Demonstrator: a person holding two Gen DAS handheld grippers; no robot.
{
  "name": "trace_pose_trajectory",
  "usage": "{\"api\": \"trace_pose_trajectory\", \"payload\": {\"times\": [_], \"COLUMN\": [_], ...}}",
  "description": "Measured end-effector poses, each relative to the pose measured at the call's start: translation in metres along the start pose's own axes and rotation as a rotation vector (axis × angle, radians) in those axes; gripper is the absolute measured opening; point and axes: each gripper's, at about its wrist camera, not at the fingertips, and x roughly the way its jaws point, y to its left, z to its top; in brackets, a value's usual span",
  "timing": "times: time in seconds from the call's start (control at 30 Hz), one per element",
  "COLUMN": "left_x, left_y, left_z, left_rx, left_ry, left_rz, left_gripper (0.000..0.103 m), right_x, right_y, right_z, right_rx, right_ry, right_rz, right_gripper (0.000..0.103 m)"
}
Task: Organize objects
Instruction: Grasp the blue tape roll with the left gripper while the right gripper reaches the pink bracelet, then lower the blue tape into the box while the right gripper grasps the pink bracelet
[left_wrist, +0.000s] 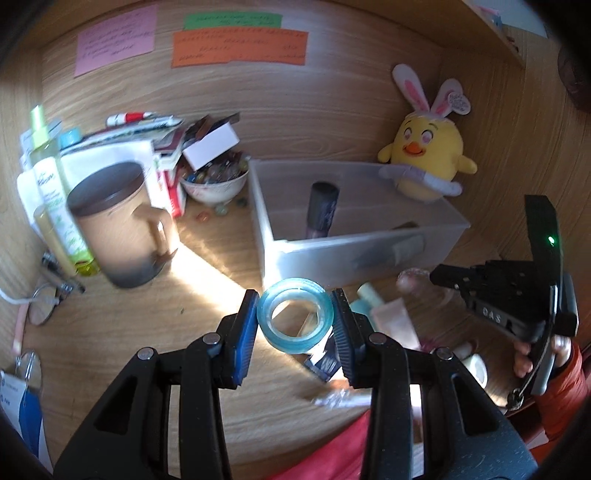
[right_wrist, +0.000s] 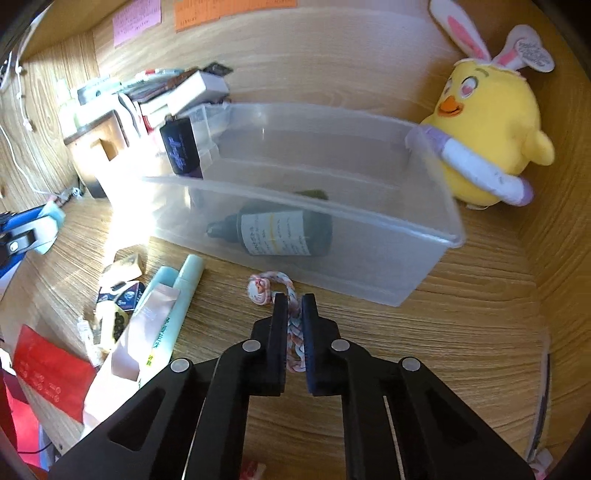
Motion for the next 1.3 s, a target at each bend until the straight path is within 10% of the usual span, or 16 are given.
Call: {"api": "trace_pose_trajectory", "payload": {"times": [0.33, 0.5, 0.7, 0.9, 1.1, 1.3], "left_x": [0.024, 0.041, 0.054, 0.071, 0.089, 0.103], "left_y": [-0.007, -0.004, -0.003, -0.007, -0.014, -0.018], "left_z": [0.033, 0.047, 0.059, 0.067, 0.074, 0.077], "left_rx": [0.000, 0.005, 0.027, 0.049, 0.057, 0.052], "left_ry": [-0.005, 0.012, 0.028, 0.054, 0.079, 0.106], "left_rz": [-0.011, 0.008, 0.021, 0.028, 0.027, 0.014], "left_gripper": [0.039, 0.039, 0.039, 0.039, 0.039, 0.039], "right_x": [-0.022, -0.010, 0.011, 0.028, 0.032, 0.017], "right_y": [0.004, 0.014, 0.022, 0.024, 0.020, 0.017], "right_z": [0.001, 0.002, 0.011, 0.013, 0.011, 0.007], "right_rx": [-0.031, -0.066, -0.098, -0.098, -0.096, -0.096], "right_ry": [0.005, 0.006, 0.062, 0.093, 0.103, 0.053], "right_rz": [0.069, 0.052, 0.065, 0.062, 0.087, 0.064], "right_gripper": [0.008, 0.053, 0.058, 0.056, 0.017, 0.014]}}
